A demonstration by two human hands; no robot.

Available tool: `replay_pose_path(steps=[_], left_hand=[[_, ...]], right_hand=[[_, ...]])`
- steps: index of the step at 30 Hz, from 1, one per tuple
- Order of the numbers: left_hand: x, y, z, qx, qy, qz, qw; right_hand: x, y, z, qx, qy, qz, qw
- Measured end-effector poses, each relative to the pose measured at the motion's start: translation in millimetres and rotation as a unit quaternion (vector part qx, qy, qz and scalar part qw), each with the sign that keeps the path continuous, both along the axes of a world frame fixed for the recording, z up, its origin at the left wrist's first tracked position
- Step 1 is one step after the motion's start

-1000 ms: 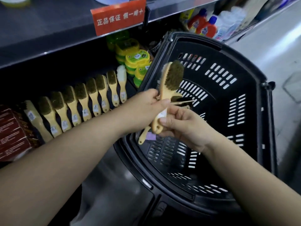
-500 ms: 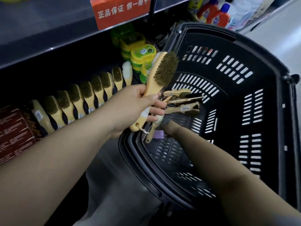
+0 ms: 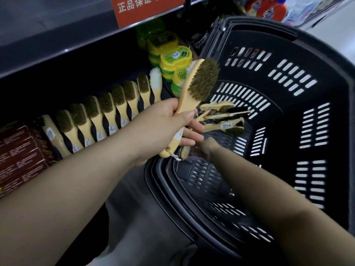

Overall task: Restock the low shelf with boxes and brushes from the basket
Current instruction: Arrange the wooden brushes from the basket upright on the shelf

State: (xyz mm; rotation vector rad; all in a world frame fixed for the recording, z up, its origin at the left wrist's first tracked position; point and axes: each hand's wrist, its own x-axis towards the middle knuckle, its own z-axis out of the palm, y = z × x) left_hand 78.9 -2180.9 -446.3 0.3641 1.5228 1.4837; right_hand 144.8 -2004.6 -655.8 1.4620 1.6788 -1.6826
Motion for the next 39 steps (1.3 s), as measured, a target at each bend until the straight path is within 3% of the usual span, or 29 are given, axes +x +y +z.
replay_pose_path(steps=[4, 8, 13, 16, 19, 24, 27, 35, 39], left_hand=[[-2, 0, -1, -0.009, 0.012, 0.006, 1.0], [0, -3, -3, -0.008, 0.027, 0.001, 1.0], [0, -7, -4, 0.0, 0.036, 0.002, 0.999], [0, -8, -4, 0.008, 0.018, 0.009, 1.0], [0, -8, -2, 0.016, 0.0, 0.017, 1.0], [-1, -5, 1, 0.028, -0.054, 0.072, 0.996], [0, -3, 2, 0.036, -0.072, 0.096, 0.992], [7, -2, 0, -0.016, -0.012, 0.087, 0.996], [6, -6, 3, 0.014, -0.045, 0.08, 0.996]], right_hand=[[6, 17, 12, -0.001, 0.0, 0.029, 1.0], [7, 2, 2, 0.032, -0.052, 0.126, 0.99], [-6, -38, -22, 0.017, -0.026, 0.153, 0.988], [-8, -43, -28, 0.028, -0.022, 0.099, 0.994], [-7, -36, -6, -0.075, -0.015, 0.026, 0.997], [5, -15, 85, -0.139, 0.114, -0.088, 0.98], [21, -16, 145, -0.178, 0.221, -0.071, 0.956], [35, -70, 202, 0.003, 0.346, 0.095, 0.934], [30, -75, 210, 0.142, 0.322, 0.214, 0.911]])
